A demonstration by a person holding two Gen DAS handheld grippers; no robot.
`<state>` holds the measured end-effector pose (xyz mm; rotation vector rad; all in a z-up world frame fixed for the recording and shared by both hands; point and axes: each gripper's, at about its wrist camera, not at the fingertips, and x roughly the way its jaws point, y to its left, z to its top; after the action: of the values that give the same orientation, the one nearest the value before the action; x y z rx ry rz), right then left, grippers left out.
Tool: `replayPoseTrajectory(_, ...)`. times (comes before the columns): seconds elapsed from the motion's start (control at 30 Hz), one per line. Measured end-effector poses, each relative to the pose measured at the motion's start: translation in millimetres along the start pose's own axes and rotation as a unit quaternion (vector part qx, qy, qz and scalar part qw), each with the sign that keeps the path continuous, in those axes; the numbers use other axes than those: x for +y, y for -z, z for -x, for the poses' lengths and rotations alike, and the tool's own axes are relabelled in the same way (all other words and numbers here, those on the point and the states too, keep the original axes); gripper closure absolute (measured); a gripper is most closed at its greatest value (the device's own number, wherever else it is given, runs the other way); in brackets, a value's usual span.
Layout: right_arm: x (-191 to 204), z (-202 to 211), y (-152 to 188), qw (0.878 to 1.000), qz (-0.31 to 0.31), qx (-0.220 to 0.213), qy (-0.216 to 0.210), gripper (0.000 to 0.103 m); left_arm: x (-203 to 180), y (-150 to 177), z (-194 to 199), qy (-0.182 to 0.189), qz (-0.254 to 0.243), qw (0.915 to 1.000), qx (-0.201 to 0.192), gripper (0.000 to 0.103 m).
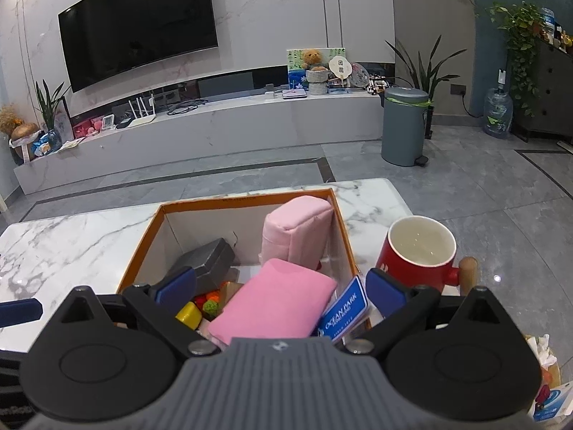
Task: Organize objects
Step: 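Withdraw both open grippers up from the box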
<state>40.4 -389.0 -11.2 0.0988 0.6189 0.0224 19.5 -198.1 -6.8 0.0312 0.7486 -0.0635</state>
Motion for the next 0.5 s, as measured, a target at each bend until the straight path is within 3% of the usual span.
replayPoseTrajectory(0.27,-1,13,21,1.0,0.005,-0.006,0.008,0.002,-13,10,-6,0.008,-0.008,0.9999,0.011,0.0)
replayPoseTrajectory(0.5,-2,26,39,1.0,0.006,-0.01,-0.001,0.002,-21,17,-4,-0.018,-0.042,0.9989,0.012,0.0)
